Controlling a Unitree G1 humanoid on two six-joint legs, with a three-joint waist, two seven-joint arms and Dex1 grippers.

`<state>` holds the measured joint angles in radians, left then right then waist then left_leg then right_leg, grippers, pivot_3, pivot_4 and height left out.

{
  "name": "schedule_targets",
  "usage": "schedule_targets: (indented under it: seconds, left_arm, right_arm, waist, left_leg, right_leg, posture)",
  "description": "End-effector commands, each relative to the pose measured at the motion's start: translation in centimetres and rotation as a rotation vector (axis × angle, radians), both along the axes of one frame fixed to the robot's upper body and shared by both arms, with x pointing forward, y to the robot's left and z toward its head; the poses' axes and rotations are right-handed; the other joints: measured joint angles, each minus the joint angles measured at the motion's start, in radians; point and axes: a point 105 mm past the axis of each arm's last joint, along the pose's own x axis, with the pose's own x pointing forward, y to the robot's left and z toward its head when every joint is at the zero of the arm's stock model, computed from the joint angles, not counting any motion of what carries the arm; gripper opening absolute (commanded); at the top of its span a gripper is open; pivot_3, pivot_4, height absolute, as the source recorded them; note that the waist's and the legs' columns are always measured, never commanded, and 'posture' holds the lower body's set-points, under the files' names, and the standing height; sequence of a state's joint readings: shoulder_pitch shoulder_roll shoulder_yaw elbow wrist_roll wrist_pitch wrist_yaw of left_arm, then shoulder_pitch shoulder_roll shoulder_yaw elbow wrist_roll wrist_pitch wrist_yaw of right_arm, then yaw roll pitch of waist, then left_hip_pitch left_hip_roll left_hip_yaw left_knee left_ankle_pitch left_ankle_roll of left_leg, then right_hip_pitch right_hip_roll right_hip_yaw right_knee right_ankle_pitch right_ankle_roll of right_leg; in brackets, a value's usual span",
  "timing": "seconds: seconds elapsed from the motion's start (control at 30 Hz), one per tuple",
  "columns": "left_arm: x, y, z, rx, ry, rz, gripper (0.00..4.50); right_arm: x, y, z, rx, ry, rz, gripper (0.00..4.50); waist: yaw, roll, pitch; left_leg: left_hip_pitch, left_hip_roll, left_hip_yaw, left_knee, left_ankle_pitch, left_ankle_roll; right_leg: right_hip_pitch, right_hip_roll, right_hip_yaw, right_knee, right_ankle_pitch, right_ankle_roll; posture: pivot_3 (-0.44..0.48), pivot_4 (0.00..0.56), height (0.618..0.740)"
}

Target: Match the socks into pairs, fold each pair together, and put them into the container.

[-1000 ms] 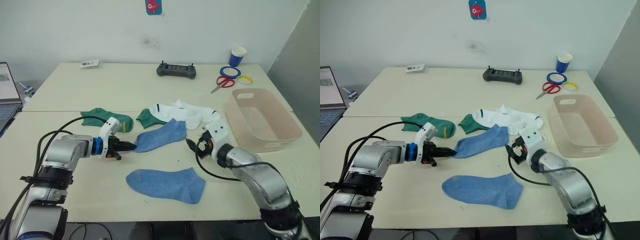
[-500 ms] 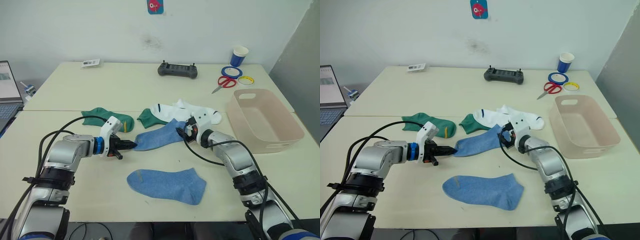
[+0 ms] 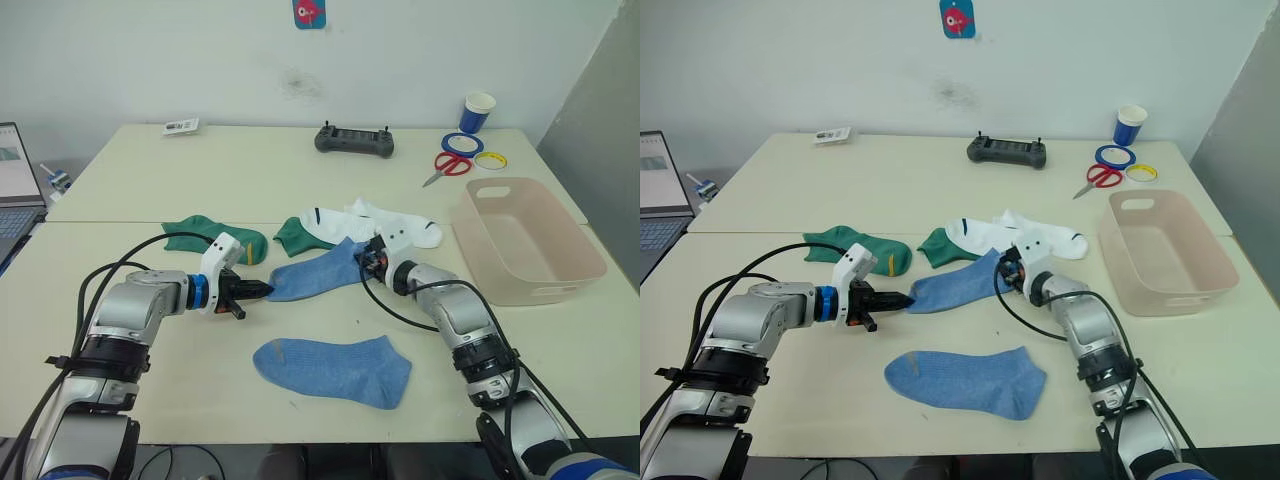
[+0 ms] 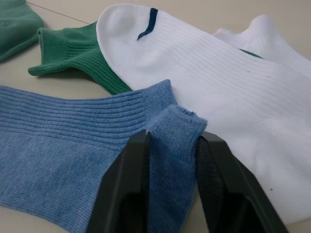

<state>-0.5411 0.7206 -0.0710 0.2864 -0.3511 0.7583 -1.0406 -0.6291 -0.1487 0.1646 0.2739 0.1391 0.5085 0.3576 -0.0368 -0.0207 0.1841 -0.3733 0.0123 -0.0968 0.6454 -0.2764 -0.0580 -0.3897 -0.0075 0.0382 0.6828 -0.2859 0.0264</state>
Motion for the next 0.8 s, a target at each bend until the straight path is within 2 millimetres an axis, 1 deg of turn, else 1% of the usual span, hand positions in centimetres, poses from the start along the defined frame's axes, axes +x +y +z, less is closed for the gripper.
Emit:
schedule_targets:
  seconds: [0.03, 0.07, 0.17, 0.2, 0.3, 0.4, 0.47, 0.5, 0.6, 0.67, 0.73, 0.8]
  left_arm:
    - [-0.1, 0.8, 0.0, 0.012, -0.004, 0.020, 0.00]
    - [0.0, 0.9, 0.0, 0.014, -0.006, 0.021, 0.00]
    - [0.1, 1.2, 0.3, 0.017, -0.021, 0.026, 0.00]
    - [0.2, 1.3, 0.6, 0.019, -0.037, 0.018, 0.00]
    - [0.5, 1.1, 1.8, 0.016, -0.088, -0.036, 0.00]
    - [0.0, 0.1, 3.2, 0.004, -0.131, -0.153, 0.00]
    - [0.0, -0.1, 3.6, -0.010, -0.133, -0.177, 0.00]
    - [0.1, -0.2, 3.5, -0.005, -0.132, -0.188, 0.00]
    - [0.0, -0.7, 2.4, 0.028, -0.111, -0.216, 0.00]
    - [0.0, -0.9, 1.8, 0.040, -0.103, -0.223, 0.00]
    - [0.2, -1.5, 1.1, 0.049, -0.120, -0.220, 0.00]
    - [0.3, -2.1, 1.0, 0.039, -0.131, -0.224, 0.00]
  right_arm:
    - [0.4, 0.0, 2.3, 0.036, -0.076, 0.003, 0.17]
    - [0.3, -0.1, 2.4, 0.038, -0.081, 0.002, 0.05]
    - [-0.3, -0.5, 3.0, 0.054, -0.101, -0.004, 0.05]
    - [-0.8, -0.7, 3.3, 0.063, -0.111, -0.008, 0.05]
    - [-2.5, -1.4, 4.3, 0.080, -0.146, -0.019, 0.05]
    - [-5.0, -2.2, 5.5, 0.104, -0.170, -0.043, 0.05]
    - [-6.4, -2.3, 5.8, 0.119, -0.169, -0.059, 0.05]
    - [-7.2, -2.4, 5.7, 0.124, -0.165, -0.073, 0.05]
    - [-9.2, -2.5, 5.2, 0.146, -0.151, -0.120, 0.05]
    - [-9.9, -2.5, 4.8, 0.159, -0.136, -0.138, 0.05]
    - [-10.6, -2.5, 3.7, 0.173, -0.106, -0.156, 0.05]
    - [-11.0, -2.6, 3.0, 0.176, -0.089, -0.164, 0.05]
  waist:
    - [0.000, 0.000, 0.000]
    - [0.000, 0.000, 0.000]
    - [0.000, 0.000, 0.000]
    - [0.000, 0.000, 0.000]
    - [0.001, 0.000, 0.000]
    - [0.005, 0.000, 0.000]
    - [0.004, 0.000, 0.000]
    - [0.004, 0.000, 0.000]
    - [0.003, 0.000, 0.000]
    - [0.001, 0.001, 0.000]
    - [0.001, 0.000, 0.000]
    - [0.002, 0.000, 0.000]
  left_leg:
    - [0.000, 0.000, 0.000, 0.000, 0.000, 0.000]
    - [0.000, 0.000, 0.000, 0.000, 0.000, 0.000]
    - [0.000, 0.000, 0.000, 0.000, 0.000, 0.000]
    - [0.000, 0.000, -0.001, 0.000, 0.000, 0.000]
    - [-0.001, 0.000, -0.001, 0.000, 0.000, 0.000]
    - [-0.003, 0.000, -0.002, 0.000, 0.000, 0.000]
    - [-0.006, 0.000, -0.002, 0.000, 0.000, 0.000]
    - [-0.007, 0.000, -0.002, 0.000, 0.000, 0.000]
    - [-0.006, 0.000, -0.002, 0.000, 0.000, 0.000]
    - [-0.006, 0.000, -0.002, 0.000, 0.000, 0.000]
    - [-0.006, 0.000, -0.001, 0.000, 0.000, 0.000]
    - [-0.006, 0.000, -0.001, 0.000, 0.000, 0.000]
  right_leg:
    - [0.000, 0.000, 0.000, 0.000, 0.000, 0.000]
    - [0.000, 0.000, 0.000, 0.000, 0.000, 0.000]
    - [0.000, 0.000, 0.000, 0.000, 0.000, 0.000]
    - [0.000, 0.000, 0.000, 0.000, 0.000, 0.000]
    - [0.000, 0.000, -0.001, 0.000, 0.000, 0.000]
    - [-0.002, 0.000, -0.001, -0.001, 0.000, 0.000]
    - [-0.005, 0.000, -0.001, -0.001, 0.000, 0.000]
    - [-0.005, 0.000, -0.001, 0.000, 0.000, 0.000]
    - [-0.006, 0.000, -0.001, 0.000, 0.000, 0.000]
    - [-0.006, 0.000, -0.001, 0.000, 0.000, 0.000]
    - [-0.006, 0.000, 0.000, 0.000, 0.000, 0.000]
    - [-0.006, 0.000, 0.000, 0.000, 0.000, 0.000]
  posture:
    - [0.000, 0.150, 0.740]
    - [0.000, 0.150, 0.740]
    - [0.000, 0.150, 0.740]
    - [0.000, 0.150, 0.740]
    - [0.000, 0.150, 0.740]
    - [0.000, 0.150, 0.740]
    - [0.000, 0.150, 0.740]
    - [0.000, 0.150, 0.740]
    - [0.000, 0.150, 0.740]
    - [0.000, 0.150, 0.740]
    - [0.000, 0.150, 0.740]
    - [0.000, 0.150, 0.740]
